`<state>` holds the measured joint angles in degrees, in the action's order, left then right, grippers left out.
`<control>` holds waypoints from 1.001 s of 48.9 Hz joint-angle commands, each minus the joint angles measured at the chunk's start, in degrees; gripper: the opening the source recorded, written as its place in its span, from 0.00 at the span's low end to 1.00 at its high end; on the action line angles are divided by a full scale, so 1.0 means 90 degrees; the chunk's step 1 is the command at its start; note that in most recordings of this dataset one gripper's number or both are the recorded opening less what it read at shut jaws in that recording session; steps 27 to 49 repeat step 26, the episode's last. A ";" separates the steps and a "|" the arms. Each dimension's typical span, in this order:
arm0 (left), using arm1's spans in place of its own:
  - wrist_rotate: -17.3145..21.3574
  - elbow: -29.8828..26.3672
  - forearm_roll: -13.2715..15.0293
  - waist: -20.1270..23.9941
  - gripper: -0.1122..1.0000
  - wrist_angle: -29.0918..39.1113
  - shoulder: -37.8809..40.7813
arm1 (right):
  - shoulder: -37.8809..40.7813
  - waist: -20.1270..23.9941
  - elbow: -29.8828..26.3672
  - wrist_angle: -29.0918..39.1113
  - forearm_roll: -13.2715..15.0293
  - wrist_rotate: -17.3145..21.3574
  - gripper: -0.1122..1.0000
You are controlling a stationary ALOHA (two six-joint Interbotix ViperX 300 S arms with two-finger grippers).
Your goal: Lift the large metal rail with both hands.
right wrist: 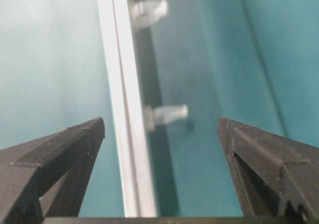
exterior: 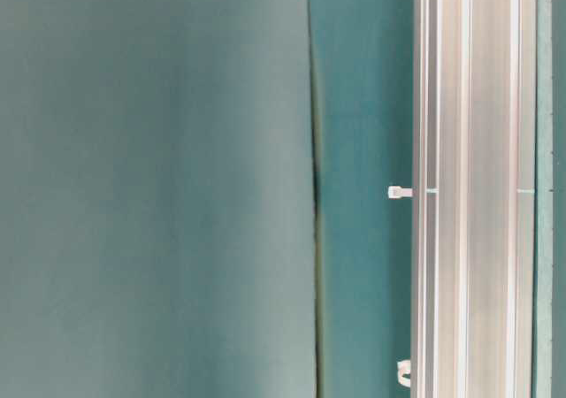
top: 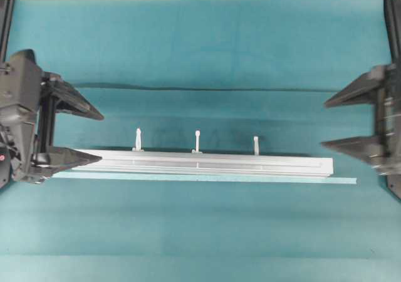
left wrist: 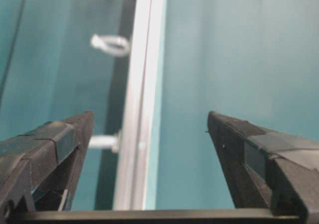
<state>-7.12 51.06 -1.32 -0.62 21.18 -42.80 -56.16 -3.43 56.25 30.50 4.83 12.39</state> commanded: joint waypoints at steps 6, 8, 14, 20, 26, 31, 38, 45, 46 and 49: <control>-0.0010 -0.0078 0.0000 0.0020 0.98 -0.0703 -0.0273 | -0.0771 -0.0225 0.0010 -0.0322 0.0010 0.0059 0.96; -0.0020 -0.0068 0.0000 0.0020 0.98 -0.0879 -0.0342 | -0.0918 -0.0244 0.0059 -0.0420 0.0010 0.0068 0.96; -0.0029 -0.0020 0.0000 0.0020 0.97 -0.1367 -0.0654 | -0.1309 -0.0273 0.0205 -0.0713 0.0010 0.0068 0.96; -0.0029 0.0000 0.0000 0.0020 0.97 -0.1465 -0.1025 | -0.1592 -0.0303 0.0303 -0.0967 0.0010 0.0068 0.96; -0.0049 0.0029 0.0000 0.0020 0.97 -0.1387 -0.1348 | -0.1846 -0.0381 0.0322 -0.1299 0.0010 0.0088 0.96; -0.0049 0.0029 0.0000 0.0020 0.97 -0.1387 -0.1348 | -0.1846 -0.0381 0.0322 -0.1299 0.0010 0.0088 0.96; -0.0049 0.0029 0.0000 0.0020 0.97 -0.1387 -0.1348 | -0.1846 -0.0381 0.0322 -0.1299 0.0010 0.0088 0.96; -0.0049 0.0029 0.0000 0.0020 0.97 -0.1387 -0.1348 | -0.1846 -0.0381 0.0322 -0.1299 0.0010 0.0088 0.96; -0.0049 0.0029 0.0000 0.0020 0.97 -0.1387 -0.1348 | -0.1846 -0.0381 0.0322 -0.1299 0.0010 0.0088 0.96; -0.0049 0.0029 0.0000 0.0020 0.97 -0.1387 -0.1348 | -0.1846 -0.0381 0.0322 -0.1299 0.0010 0.0088 0.96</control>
